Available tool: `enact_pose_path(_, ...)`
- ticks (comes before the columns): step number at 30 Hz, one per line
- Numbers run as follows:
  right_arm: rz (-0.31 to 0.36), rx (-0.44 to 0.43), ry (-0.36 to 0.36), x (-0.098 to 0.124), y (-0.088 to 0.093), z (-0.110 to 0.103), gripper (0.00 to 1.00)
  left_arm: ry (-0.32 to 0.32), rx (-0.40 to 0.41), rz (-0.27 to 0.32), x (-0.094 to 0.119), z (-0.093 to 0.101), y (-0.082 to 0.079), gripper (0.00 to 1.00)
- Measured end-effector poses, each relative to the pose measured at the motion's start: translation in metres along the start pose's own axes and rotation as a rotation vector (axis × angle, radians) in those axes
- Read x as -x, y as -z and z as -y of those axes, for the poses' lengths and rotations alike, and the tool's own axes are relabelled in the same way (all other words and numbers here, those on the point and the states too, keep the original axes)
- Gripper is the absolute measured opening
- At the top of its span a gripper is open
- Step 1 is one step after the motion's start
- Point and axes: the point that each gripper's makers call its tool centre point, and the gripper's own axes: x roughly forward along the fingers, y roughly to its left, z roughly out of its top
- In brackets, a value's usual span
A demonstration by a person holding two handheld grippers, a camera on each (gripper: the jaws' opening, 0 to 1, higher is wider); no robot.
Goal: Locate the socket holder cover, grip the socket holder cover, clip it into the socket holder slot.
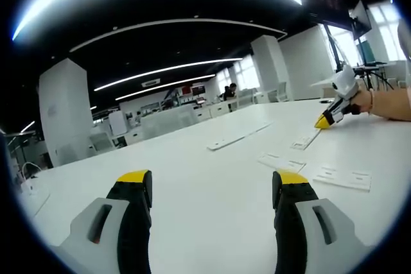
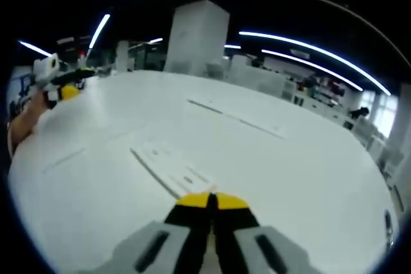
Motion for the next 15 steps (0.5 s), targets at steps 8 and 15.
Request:
enact_pose_path(8,0.005,0.005,-0.002,-0.0011,-0.0012,-0.0013,0.04,-0.001,0.002,0.003,-0.0003,-0.0006,-0.0002,0.75)
enact_pose_path(15,0.008,0.010,-0.002,-0.0013,-0.0020,-0.0027,0.04,-0.001,0.006,0.006,-0.0009,-0.0024,-0.0007,0.75)
